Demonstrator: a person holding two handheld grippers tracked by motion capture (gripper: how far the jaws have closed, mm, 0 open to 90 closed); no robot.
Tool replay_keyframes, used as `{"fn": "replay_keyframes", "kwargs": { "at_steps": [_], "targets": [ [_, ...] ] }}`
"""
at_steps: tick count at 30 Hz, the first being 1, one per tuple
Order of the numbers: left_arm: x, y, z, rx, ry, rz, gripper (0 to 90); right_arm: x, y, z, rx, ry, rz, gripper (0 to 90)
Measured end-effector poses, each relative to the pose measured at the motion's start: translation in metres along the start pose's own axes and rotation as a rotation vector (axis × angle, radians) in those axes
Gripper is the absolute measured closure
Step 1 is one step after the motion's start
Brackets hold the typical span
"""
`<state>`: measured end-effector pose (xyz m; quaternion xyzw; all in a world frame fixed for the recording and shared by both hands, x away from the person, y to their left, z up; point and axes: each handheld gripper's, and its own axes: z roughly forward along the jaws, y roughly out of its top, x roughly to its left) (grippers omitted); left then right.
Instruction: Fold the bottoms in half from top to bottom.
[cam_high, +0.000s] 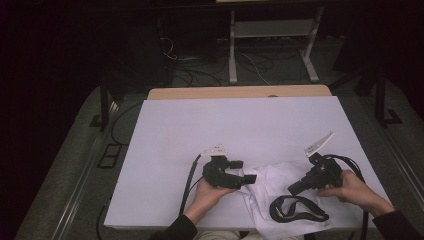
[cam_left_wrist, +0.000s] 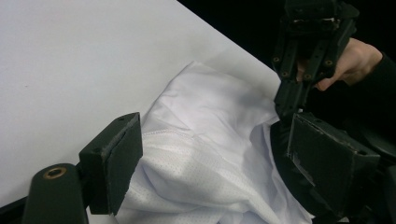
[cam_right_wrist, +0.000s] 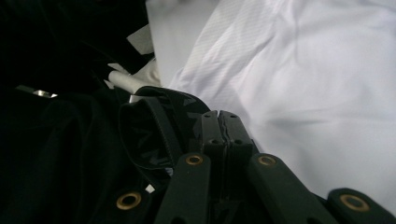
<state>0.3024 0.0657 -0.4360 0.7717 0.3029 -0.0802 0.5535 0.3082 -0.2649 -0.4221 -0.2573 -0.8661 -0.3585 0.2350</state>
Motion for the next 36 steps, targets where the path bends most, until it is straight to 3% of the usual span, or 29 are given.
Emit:
{"fn": "replay_keyframes", "kwargs": {
  "at_steps": [7,22,36],
  "targets": [
    [0.001,0.000,0.000,0.000,0.005,-0.002,16.9,0.009,-0.005,0.001,0.009,0.036,-0.023,87.5],
    [0.001,0.000,0.000,-0.005,0.007,-0.008,16.8,0.021,-0.017,0.015,0.080,0.090,-0.061,86.7],
    [0.003,0.000,0.001,-0.006,0.014,-0.022,16.5,0.022,-0.030,0.040,0.215,0.068,-0.089,85.7]
  ]
}}
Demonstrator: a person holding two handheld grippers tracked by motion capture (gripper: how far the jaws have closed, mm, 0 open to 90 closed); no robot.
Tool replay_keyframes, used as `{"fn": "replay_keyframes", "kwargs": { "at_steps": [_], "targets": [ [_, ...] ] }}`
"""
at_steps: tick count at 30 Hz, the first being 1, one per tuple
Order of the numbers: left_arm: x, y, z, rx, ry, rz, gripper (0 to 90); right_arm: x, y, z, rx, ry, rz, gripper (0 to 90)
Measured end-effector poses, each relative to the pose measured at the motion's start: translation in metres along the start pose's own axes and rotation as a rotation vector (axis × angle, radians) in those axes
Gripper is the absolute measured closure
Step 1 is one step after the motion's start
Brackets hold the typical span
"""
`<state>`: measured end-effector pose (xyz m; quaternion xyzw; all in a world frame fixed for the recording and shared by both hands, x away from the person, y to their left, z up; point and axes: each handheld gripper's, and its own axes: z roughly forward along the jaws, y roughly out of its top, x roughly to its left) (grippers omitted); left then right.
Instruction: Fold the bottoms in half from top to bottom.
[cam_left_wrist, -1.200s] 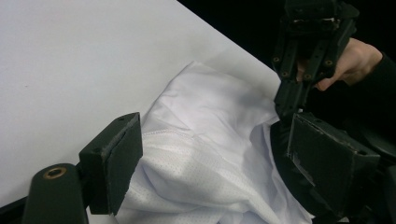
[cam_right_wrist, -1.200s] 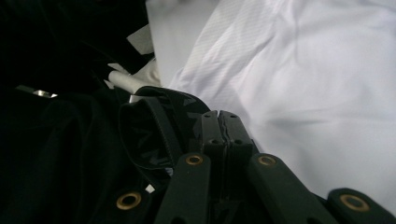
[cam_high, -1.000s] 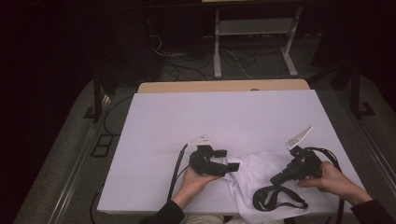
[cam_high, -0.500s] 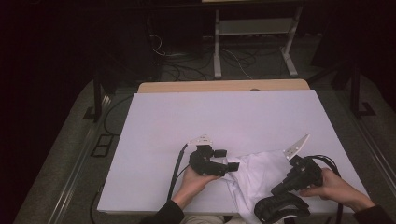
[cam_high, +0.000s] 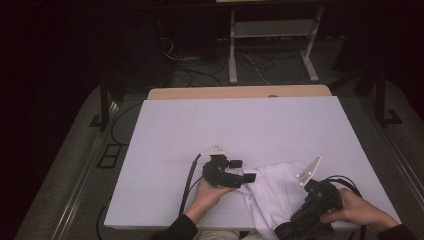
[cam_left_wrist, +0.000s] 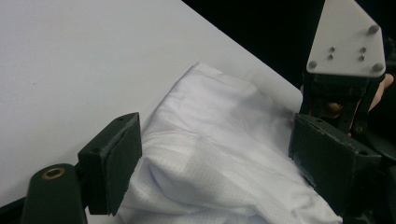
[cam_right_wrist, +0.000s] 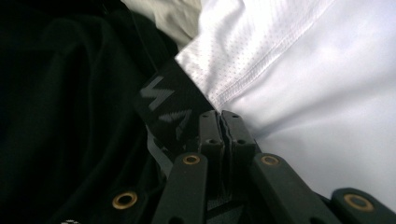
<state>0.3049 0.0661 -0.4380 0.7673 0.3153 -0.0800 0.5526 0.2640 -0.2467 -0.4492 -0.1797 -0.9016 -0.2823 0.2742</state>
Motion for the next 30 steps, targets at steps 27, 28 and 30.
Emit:
{"fn": "replay_keyframes", "kwargs": {
  "at_steps": [27,28,30],
  "targets": [
    [0.005,0.006,0.001,0.004,0.027,-0.011,16.1,0.014,0.019,-0.032,-0.104,-0.124,-0.070,66.8],
    [0.005,0.006,0.001,0.001,0.028,-0.012,16.1,0.014,0.020,-0.034,-0.118,-0.139,-0.067,64.5],
    [0.005,0.007,0.001,0.005,0.027,-0.013,15.9,0.012,0.021,-0.039,-0.145,-0.156,-0.060,60.6]
  ]
}}
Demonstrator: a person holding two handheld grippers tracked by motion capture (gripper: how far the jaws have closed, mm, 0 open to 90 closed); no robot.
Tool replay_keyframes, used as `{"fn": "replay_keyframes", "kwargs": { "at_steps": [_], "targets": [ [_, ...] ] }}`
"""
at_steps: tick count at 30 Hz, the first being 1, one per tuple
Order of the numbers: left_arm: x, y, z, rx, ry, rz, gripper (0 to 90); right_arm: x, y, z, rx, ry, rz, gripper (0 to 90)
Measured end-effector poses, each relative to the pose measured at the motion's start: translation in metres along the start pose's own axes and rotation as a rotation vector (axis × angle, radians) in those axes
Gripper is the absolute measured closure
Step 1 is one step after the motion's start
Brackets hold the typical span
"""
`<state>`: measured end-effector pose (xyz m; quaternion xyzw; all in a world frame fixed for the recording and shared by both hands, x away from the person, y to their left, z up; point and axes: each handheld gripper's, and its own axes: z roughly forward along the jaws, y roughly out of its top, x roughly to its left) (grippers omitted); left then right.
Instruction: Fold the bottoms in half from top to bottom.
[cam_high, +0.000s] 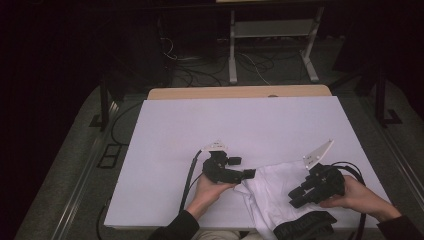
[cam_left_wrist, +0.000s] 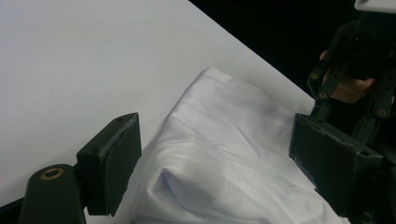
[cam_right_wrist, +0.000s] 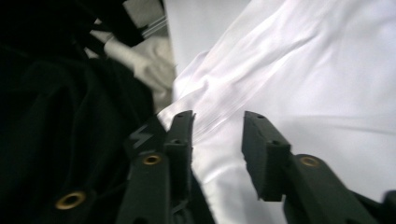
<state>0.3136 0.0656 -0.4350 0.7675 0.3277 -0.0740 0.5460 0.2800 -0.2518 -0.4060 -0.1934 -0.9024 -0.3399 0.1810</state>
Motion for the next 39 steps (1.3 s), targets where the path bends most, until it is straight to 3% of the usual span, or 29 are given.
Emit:
{"fn": "replay_keyframes", "kwargs": {
  "at_steps": [16,20,28,39],
  "targets": [
    [0.006,0.005,-0.001,0.031,0.028,-0.003,15.2,-0.028,0.005,-0.023,-0.141,-0.143,0.094,19.9],
    [0.008,0.006,-0.001,0.045,0.034,-0.014,14.5,-0.033,0.005,-0.026,-0.163,-0.165,0.105,13.9],
    [0.014,0.006,0.002,0.072,0.049,-0.037,14.1,-0.048,0.002,-0.034,-0.198,-0.209,0.139,8.8],
    [0.019,0.003,0.008,0.111,0.054,-0.051,14.5,-0.074,-0.007,-0.040,-0.238,-0.265,0.192,14.4]
  ]
}}
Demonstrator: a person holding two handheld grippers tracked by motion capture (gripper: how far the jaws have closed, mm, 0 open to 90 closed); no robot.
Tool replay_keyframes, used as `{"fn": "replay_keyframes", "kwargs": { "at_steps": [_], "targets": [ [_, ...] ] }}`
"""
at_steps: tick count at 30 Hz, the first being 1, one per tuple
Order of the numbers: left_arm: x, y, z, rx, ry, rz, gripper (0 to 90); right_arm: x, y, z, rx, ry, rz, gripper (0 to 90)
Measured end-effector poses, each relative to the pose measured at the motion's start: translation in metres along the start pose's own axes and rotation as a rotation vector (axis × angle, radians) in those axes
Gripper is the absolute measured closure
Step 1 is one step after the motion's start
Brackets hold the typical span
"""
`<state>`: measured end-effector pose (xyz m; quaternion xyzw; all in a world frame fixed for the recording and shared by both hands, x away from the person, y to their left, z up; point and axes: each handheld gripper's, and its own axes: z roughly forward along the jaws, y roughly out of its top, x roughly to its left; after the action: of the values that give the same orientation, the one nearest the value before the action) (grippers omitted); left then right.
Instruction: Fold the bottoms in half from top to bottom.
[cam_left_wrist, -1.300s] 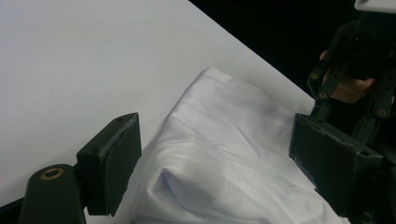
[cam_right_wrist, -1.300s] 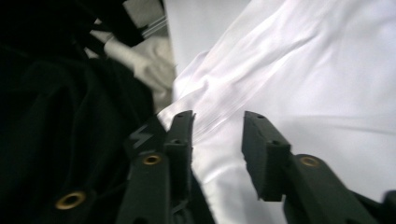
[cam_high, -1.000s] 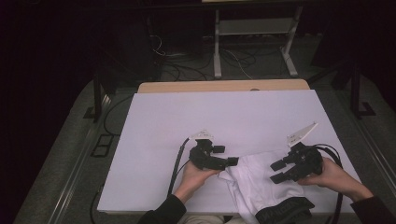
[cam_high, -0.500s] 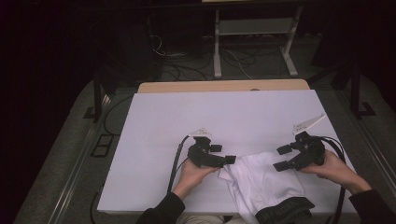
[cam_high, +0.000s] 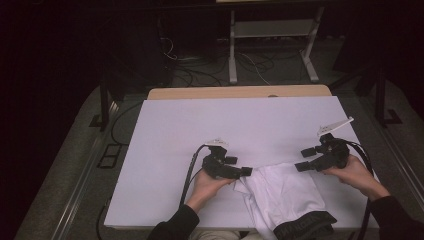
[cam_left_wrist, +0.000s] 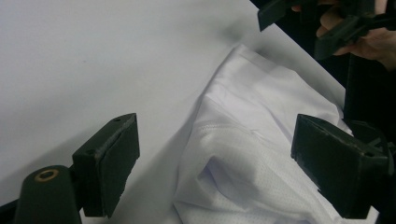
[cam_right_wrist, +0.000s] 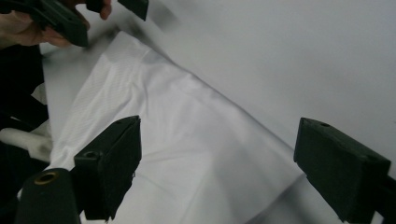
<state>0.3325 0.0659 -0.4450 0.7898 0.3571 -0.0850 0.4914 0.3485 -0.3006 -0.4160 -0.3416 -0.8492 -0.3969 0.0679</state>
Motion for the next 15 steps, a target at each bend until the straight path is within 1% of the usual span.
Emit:
{"fn": "replay_keyframes", "kwargs": {
  "at_steps": [3,4,7,9,13,15],
  "targets": [
    [0.001,-0.001,0.003,0.014,-0.002,-0.004,15.7,-0.007,-0.001,0.002,0.004,-0.019,0.012,16.7],
    [0.001,-0.001,0.004,0.024,-0.002,0.000,16.2,-0.010,-0.001,0.003,0.008,-0.024,0.017,18.0],
    [0.001,-0.002,0.006,0.037,-0.005,0.006,18.2,-0.017,-0.003,0.006,0.016,-0.025,0.021,23.2],
    [0.001,-0.003,0.007,0.045,-0.010,0.007,19.4,-0.021,-0.005,0.007,0.027,-0.025,0.026,25.2],
    [0.001,-0.004,0.010,0.064,-0.027,0.009,25.8,-0.026,-0.008,0.010,0.052,-0.031,0.024,28.5],
    [0.000,-0.005,0.011,0.074,-0.035,0.015,30.3,-0.027,-0.009,0.011,0.063,-0.044,0.014,29.5]
  ]
}}
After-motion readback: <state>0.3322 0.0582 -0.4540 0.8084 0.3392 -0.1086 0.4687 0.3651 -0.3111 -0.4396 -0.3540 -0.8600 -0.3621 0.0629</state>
